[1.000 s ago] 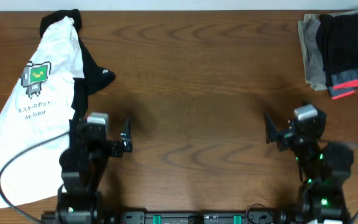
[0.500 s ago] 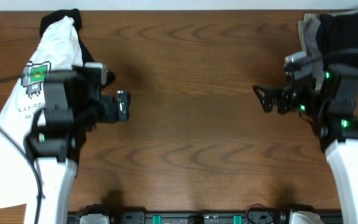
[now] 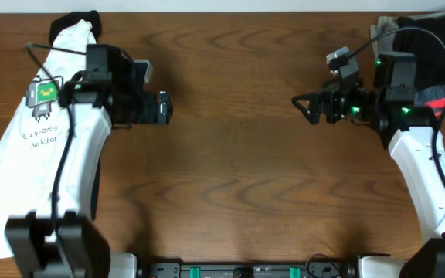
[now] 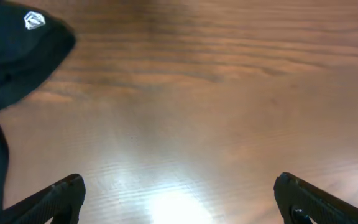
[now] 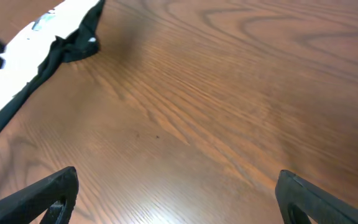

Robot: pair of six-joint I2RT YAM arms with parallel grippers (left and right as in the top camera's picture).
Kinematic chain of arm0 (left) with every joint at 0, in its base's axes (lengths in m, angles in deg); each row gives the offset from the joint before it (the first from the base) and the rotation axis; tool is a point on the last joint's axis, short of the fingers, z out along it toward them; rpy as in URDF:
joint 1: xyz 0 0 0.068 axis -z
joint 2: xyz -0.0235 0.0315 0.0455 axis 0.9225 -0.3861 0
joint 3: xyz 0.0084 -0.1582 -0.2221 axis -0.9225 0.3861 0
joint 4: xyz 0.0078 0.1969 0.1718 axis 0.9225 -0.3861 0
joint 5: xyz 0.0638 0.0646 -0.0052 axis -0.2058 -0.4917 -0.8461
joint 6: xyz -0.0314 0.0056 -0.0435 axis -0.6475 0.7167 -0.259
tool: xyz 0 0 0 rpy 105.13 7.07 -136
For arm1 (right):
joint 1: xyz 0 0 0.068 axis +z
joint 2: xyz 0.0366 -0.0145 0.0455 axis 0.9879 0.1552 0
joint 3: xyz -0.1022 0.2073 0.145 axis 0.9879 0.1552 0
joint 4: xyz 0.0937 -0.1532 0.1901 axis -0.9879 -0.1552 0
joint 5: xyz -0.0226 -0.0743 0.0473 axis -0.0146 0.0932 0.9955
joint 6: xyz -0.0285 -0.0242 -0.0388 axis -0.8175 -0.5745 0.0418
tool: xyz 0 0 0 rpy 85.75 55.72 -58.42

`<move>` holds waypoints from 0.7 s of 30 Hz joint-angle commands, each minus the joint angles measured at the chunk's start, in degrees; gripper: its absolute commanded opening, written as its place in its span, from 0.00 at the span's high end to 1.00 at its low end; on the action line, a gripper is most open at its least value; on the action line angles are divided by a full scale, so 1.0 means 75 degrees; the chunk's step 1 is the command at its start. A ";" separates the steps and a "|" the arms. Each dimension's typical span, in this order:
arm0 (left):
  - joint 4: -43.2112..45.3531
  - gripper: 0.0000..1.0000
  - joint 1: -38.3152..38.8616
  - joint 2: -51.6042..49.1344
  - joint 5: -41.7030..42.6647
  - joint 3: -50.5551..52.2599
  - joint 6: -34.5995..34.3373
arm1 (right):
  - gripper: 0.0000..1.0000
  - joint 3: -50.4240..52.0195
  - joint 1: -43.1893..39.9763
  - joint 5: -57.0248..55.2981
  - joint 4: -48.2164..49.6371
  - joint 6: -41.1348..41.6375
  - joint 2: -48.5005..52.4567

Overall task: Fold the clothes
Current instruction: 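Reach the left gripper to the white T-shirt, right gripper toward center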

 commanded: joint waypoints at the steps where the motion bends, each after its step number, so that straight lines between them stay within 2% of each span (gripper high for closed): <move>1: 0.0469 0.02 -0.0189 -0.0460 -0.1081 -0.0111 -0.0565 | 0.01 -0.0189 0.0391 -0.0017 0.0122 0.0105 0.0047; 6: 0.1128 0.02 -0.0982 -0.0825 -0.2119 -0.0111 -0.1338 | 0.01 -0.0189 0.0915 -0.1058 0.0128 0.0105 0.0076; 15: 0.1346 0.01 -0.2841 -0.0912 -0.2171 -0.0111 -0.2043 | 0.07 -0.0189 0.1510 -0.1373 0.0157 0.0108 0.0265; 17: 0.1367 0.00 -0.3013 -0.0962 -0.2168 -0.0111 -0.2113 | 0.08 -0.0187 0.1591 -0.1378 0.0172 0.0152 0.0364; 21: 0.1402 0.04 -0.3075 -0.1174 -0.2171 -0.0111 -0.2127 | 0.14 -0.0187 0.1702 -0.1396 0.0192 0.0431 0.0519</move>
